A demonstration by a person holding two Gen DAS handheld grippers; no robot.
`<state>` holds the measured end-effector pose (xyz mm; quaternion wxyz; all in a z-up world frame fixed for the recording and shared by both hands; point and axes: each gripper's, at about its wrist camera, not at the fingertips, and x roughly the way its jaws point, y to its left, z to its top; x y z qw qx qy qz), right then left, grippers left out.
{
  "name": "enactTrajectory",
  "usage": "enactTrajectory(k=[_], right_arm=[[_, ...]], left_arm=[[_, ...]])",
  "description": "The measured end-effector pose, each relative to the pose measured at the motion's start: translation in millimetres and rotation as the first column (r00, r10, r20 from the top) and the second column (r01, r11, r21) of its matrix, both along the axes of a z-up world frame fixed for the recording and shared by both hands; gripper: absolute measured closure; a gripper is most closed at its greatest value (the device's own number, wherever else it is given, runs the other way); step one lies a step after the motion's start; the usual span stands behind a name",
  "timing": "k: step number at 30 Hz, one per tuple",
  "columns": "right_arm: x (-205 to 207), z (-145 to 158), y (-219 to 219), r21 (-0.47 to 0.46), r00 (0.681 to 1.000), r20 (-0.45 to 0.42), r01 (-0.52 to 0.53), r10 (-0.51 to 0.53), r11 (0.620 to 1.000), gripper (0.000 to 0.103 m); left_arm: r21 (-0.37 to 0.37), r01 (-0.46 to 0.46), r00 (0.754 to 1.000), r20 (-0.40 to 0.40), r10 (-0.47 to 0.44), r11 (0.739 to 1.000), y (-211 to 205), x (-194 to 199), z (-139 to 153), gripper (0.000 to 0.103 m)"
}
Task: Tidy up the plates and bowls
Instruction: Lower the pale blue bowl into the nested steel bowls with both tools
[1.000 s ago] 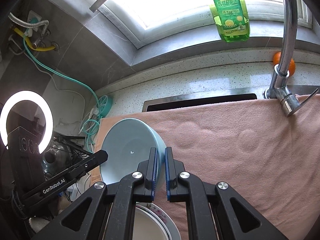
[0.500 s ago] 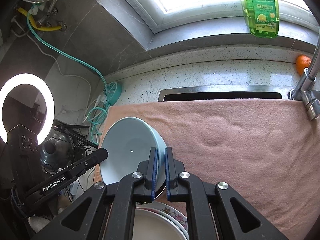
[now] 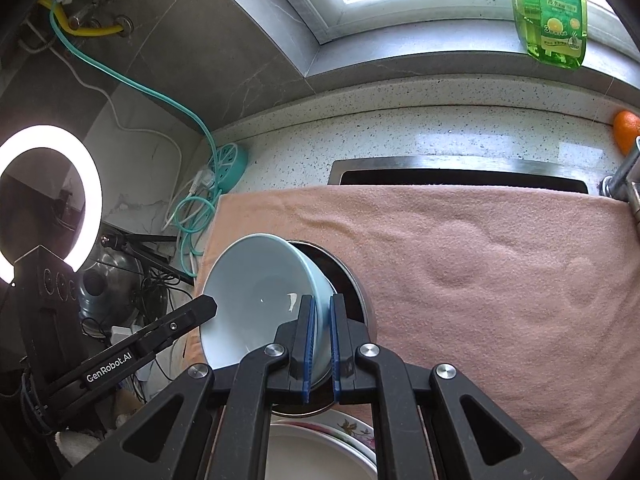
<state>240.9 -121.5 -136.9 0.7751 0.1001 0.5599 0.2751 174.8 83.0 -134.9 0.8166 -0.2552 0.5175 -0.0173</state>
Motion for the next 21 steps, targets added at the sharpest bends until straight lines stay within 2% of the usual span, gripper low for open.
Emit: enactTrajectory(k=[21], right_arm=[[-4, -23, 11, -0.025, 0.999, -0.043, -0.022, 0.02, 0.999, 0.096]], left_arm=[[0.001, -0.013, 0.999, -0.038, 0.013, 1.0, 9, -1, -20, 0.098]])
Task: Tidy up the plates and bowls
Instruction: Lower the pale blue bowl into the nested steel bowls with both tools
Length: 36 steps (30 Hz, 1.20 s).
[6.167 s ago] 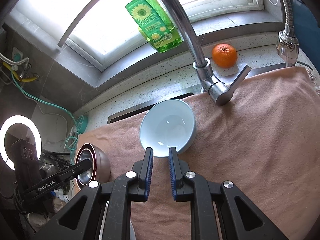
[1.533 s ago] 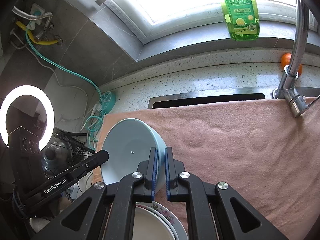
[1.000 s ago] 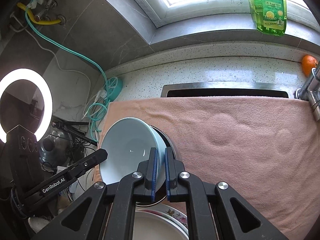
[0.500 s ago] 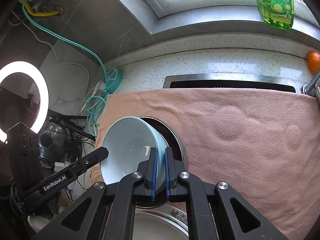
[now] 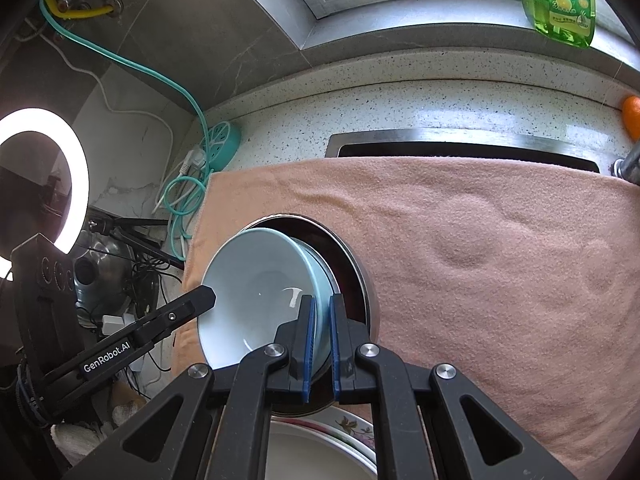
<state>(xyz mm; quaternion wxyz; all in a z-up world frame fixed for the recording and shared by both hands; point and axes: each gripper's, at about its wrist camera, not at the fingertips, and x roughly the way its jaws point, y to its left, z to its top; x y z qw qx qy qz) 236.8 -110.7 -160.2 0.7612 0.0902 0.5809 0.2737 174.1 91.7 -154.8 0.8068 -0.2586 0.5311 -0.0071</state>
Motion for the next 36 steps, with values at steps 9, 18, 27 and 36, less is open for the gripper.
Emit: enactTrajectory(k=[9, 18, 27, 36], right_arm=[[2, -2, 0, -0.006, 1.0, -0.002, -0.006, 0.006, 1.0, 0.096], [-3, 7, 2, -0.017, 0.999, 0.034, -0.03, 0.03, 0.999, 0.094], [-5, 14, -8, -0.008, 0.998, 0.057, -0.011, 0.012, 1.0, 0.094], [-20, 29, -33, 0.039, 0.991, 0.123, 0.039, -0.044, 0.998, 0.084]], left_arm=[[-0.007, 0.003, 1.0, 0.003, -0.003, 1.0, 1, -1, 0, 0.098], [0.002, 0.012, 1.0, 0.004, -0.012, 1.0, 0, -3, 0, 0.098], [-0.006, 0.001, 1.0, 0.026, -0.001, 1.0, 6, -13, 7, 0.098], [-0.019, 0.002, 0.999, 0.048, -0.001, 1.0, 19, -36, 9, 0.096]])
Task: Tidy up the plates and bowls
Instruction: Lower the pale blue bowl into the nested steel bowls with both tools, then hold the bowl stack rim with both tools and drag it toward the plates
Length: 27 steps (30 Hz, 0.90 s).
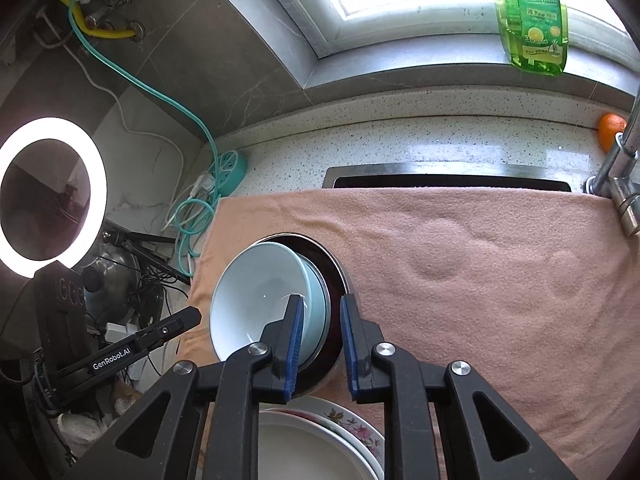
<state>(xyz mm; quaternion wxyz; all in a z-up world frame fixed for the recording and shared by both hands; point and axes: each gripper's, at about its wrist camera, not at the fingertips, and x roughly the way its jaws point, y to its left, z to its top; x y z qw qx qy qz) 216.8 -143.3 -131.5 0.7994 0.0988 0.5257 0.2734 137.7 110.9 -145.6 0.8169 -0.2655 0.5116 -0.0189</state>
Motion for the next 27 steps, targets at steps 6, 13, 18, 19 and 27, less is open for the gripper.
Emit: enactTrajectory(k=[6, 13, 18, 19, 27], right_arm=[[-13, 4, -15, 0.015, 0.999, 0.045, 0.021, -0.022, 1.0, 0.082], [-24, 10, -30, 0.072, 0.995, 0.07, 0.066, -0.071, 0.995, 0.082], [-34, 17, -25, 0.06, 0.994, 0.093, 0.055, -0.061, 0.997, 0.081], [-35, 18, -22, 0.055, 0.994, 0.096, 0.053, -0.058, 0.997, 0.079], [-38, 5, -12, 0.013, 0.992, 0.08, 0.101, -0.102, 0.995, 0.076]], left_arm=[[-0.022, -0.037, 0.999, 0.008, 0.038, 0.999, 11, -16, -1, 0.096], [-0.039, -0.026, 0.999, 0.02, 0.027, 0.999, 18, -22, 3, 0.091], [-0.039, 0.006, 0.999, 0.033, -0.005, 0.999, 18, -16, 6, 0.091], [-0.032, 0.013, 0.999, 0.035, -0.012, 0.999, 18, -15, 6, 0.091], [-0.024, 0.079, 0.997, 0.028, -0.078, 0.997, 17, -4, -2, 0.091]])
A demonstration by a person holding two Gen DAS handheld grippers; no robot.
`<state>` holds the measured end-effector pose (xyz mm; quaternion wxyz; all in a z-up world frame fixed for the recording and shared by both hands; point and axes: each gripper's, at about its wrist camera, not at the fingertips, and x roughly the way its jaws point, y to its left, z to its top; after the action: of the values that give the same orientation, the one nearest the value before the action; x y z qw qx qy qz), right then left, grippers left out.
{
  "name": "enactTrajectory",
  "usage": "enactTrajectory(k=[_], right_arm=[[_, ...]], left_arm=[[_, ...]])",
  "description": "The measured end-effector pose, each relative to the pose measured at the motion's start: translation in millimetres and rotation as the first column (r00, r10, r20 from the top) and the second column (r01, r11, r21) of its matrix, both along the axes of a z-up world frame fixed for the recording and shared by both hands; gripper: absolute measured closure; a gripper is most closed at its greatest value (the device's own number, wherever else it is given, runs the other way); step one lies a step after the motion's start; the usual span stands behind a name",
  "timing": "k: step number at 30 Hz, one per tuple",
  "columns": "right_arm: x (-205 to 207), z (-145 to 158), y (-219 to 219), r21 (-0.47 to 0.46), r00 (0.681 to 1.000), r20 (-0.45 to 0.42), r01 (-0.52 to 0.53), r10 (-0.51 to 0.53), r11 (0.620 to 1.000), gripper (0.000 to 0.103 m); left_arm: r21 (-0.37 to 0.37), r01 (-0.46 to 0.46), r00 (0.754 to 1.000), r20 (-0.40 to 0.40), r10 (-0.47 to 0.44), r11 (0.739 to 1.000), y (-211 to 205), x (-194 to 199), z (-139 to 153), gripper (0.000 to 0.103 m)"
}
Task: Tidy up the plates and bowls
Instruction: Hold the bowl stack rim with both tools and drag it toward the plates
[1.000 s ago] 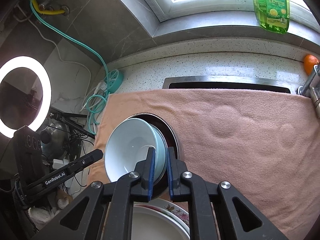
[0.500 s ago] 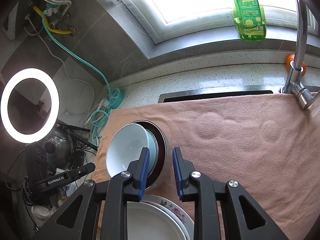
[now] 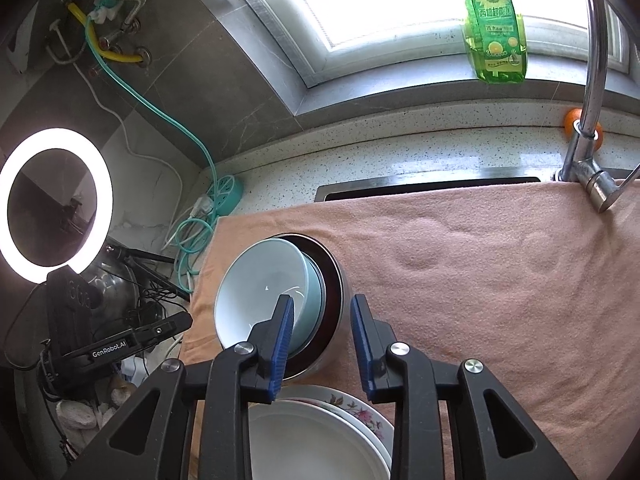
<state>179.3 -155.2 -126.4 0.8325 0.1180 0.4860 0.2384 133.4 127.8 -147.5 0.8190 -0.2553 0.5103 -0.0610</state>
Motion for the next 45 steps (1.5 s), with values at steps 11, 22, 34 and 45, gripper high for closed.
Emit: enactTrajectory(k=[11, 22, 34, 45], right_arm=[[13, -18, 6, 0.004, 0.992, -0.079, 0.101, -0.101, 0.995, 0.076], [23, -40, 3, 0.029, 0.984, -0.142, 0.111, -0.105, 0.993, 0.077], [29, -51, 12, 0.016, 0.984, -0.163, 0.076, -0.072, 0.997, 0.08], [32, -58, 22, -0.027, 0.982, -0.174, 0.069, -0.072, 0.997, 0.088]], left_arm=[[0.013, 0.078, 0.997, -0.019, -0.078, 0.997, -2, 17, -11, 0.091], [0.011, 0.074, 0.997, -0.037, -0.074, 0.997, -11, 27, -18, 0.091], [0.033, 0.08, 0.996, -0.039, -0.079, 0.996, -13, 33, -25, 0.091], [0.023, 0.083, 0.996, -0.035, -0.082, 0.996, -13, 35, -29, 0.095]])
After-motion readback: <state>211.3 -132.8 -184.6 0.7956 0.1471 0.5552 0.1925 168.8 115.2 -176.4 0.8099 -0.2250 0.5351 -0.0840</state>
